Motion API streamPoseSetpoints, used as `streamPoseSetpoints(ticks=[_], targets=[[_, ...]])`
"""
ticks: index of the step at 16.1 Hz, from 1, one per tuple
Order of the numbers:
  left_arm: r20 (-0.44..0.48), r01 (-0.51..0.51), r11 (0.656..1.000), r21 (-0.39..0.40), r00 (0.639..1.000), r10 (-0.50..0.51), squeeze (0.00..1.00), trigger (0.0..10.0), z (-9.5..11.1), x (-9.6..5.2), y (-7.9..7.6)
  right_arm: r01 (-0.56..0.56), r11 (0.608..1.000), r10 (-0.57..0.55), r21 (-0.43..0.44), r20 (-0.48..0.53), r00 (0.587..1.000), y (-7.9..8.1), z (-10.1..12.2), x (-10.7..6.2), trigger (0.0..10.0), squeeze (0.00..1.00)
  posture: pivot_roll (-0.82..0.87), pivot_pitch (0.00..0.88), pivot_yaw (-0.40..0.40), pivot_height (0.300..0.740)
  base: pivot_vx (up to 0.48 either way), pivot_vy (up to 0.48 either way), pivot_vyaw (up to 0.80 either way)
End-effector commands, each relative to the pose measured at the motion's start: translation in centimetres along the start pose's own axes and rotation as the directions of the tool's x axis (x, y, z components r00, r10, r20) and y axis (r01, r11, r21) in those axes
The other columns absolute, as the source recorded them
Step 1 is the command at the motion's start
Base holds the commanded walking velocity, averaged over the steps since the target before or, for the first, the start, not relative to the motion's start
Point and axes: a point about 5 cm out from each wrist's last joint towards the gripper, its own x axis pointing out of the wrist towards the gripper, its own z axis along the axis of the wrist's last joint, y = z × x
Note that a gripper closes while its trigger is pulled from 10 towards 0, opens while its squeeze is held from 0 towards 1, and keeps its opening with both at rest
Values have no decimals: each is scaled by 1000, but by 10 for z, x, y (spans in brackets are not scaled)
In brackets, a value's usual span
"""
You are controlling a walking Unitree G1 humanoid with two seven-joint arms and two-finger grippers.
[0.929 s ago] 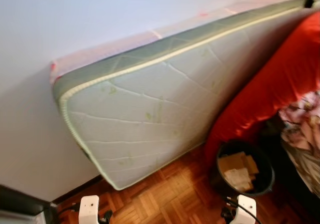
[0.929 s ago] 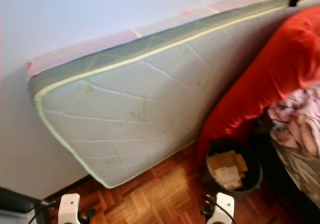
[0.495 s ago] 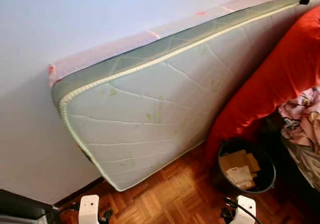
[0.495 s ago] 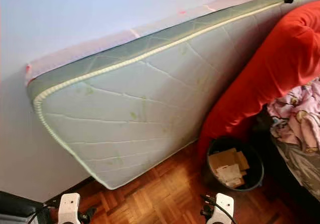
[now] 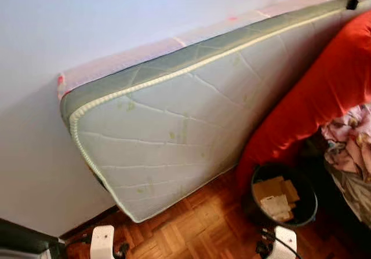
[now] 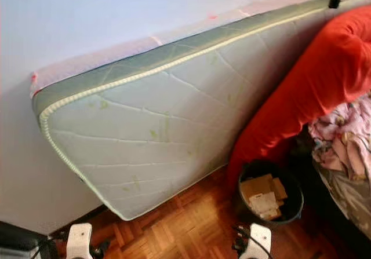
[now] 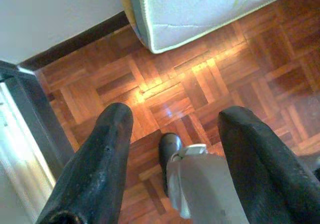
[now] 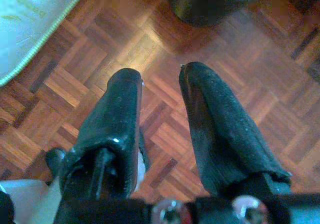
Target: Clean up the room
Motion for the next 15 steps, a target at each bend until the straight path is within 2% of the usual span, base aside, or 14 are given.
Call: streamPoseSetpoints(ticks=[1,2,5,15], targets=[[-82,22,1000,-13,996,-23,0,10000,29,17,-24,-19,998,20,-56,18,1000,-20,55,13,10000,0,34,0,-37,740,0,-289,0],[-81,23,1000,-13,996,-24,0,10000,29,17,-24,-19,998,19,-63,9,1000,-20,55,13,10000,0,33,0,-37,740,0,-289,0],[-81,21,1000,-16,996,-23,0,10000,30,17,-24,-20,998,21,-60,9,1000,-20,55,13,10000,0,35,0,-37,740,0,-292,-748],[-81,26,999,-24,996,-27,0,10000,30,18,-24,-17,999,18,-49,24,1000,-19,56,13,10000,0,34,0,-35,740,0,-291,0]])
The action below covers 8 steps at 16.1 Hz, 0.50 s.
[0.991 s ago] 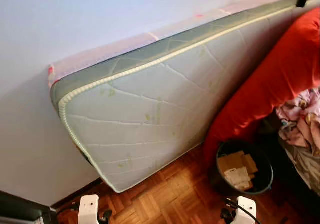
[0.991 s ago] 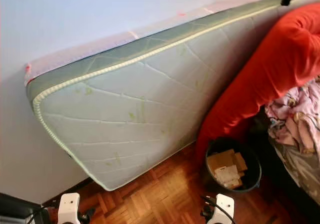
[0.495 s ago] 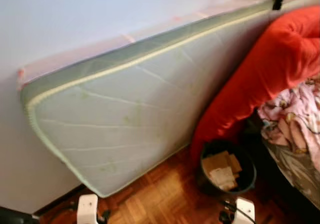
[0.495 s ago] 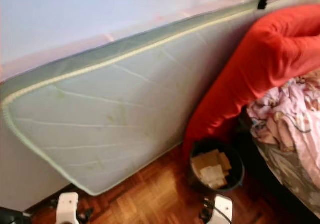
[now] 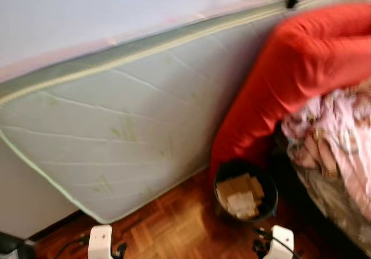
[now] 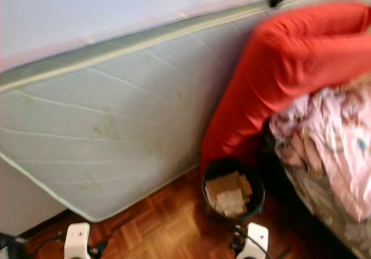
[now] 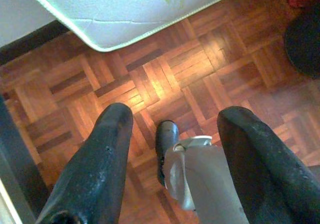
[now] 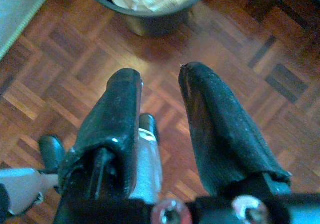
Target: Clean up the room
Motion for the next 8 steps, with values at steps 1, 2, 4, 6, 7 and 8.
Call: streamPoseSetpoints(ticks=[1,2,4,6,7,8], targets=[[-94,21,999,-26,995,-24,0,10000,25,16,-23,-20,999,22,-49,29,999,-17,60,14,10000,0,34,0,-35,740,0,-292,0],[-94,21,999,-26,995,-23,0,10000,25,16,-23,-20,999,21,-50,25,999,-17,60,14,10000,0,35,0,-33,740,0,-292,-763],[-94,21,999,-25,995,-23,0,10000,25,16,-23,-17,998,18,-58,26,999,-17,60,14,10000,0,35,0,-33,740,0,-291,-719],[-93,21,999,-25,995,-23,0,10000,25,16,-23,-19,998,21,-61,31,999,-17,60,14,10000,0,34,0,-34,740,0,-291,0],[-93,22,999,-27,995,-24,0,10000,25,16,-23,-19,998,21,-61,33,999,-18,61,14,10000,0,34,0,-36,740,0,-292,0],[-93,22,999,-29,995,-25,0,10000,25,16,-23,-18,998,21,-61,34,999,-18,61,14,10000,0,30,0,-39,740,0,-289,0]])
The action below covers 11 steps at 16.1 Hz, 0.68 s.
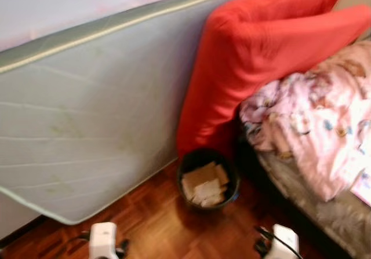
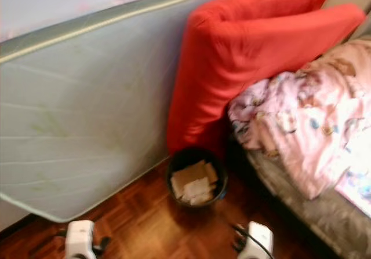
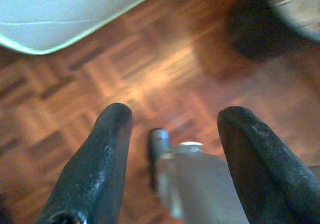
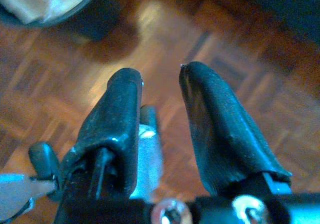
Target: Clean up the room
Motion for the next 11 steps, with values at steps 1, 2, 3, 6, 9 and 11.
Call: streamPoseSetpoints(ticks=[1,2,3,6,9,11], targets=[[-96,-4,1000,-20,995,2,0,10000,25,16,-13,-36,998,38,-56,38,999,-11,61,15,10000,0,23,0,-40,740,0,-292,0],[-96,-4,1000,-20,995,2,0,10000,25,16,-13,-38,998,40,-53,42,998,-11,61,15,10000,0,22,0,-39,740,0,-289,0],[-97,-4,1000,-20,995,2,0,10000,25,16,-13,-37,998,39,-52,44,998,-11,62,15,10000,0,22,0,-39,740,0,-292,0],[-97,-3,1000,-20,995,1,0,10000,25,16,-13,-35,998,37,-52,43,998,-11,61,15,10000,0,18,0,-38,740,0,-290,0],[-97,-3,1000,-20,995,1,0,10000,25,16,-13,-33,998,35,-51,31,999,-11,60,15,10000,0,22,0,-37,740,0,-292,-246],[-97,-3,1000,-18,995,2,0,10000,25,16,-12,-36,998,37,-55,29,999,-11,60,15,10000,0,20,0,-34,740,0,-292,-744]])
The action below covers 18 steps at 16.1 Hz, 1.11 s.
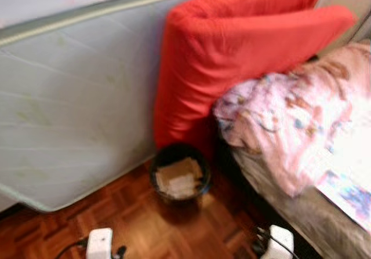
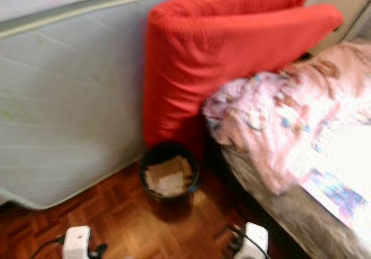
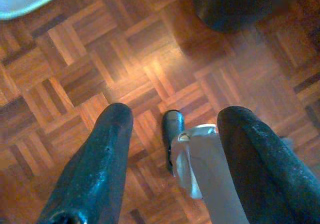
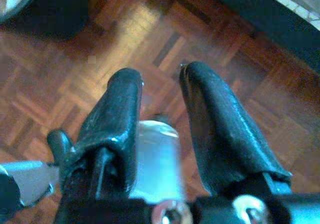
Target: Clean up the room
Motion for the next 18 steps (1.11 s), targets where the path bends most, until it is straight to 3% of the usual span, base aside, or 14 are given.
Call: streamPoseSetpoints(ticks=[1,14,18], targets=[[-75,40,999,-29,996,-42,0,10000,32,18,-30,13,998,-12,-63,18,1000,-30,56,11,10000,0,22,0,-34,740,0,-292,-731],[-78,44,999,-23,996,-46,0,10000,29,18,-30,4,997,-2,-73,29,1000,-30,55,11,10000,0,26,0,-40,740,0,-292,-37],[-70,34,999,-30,997,-36,0,10000,30,18,-31,-2,997,5,-73,35,999,-30,56,11,10000,0,26,0,-45,740,0,0,0]])
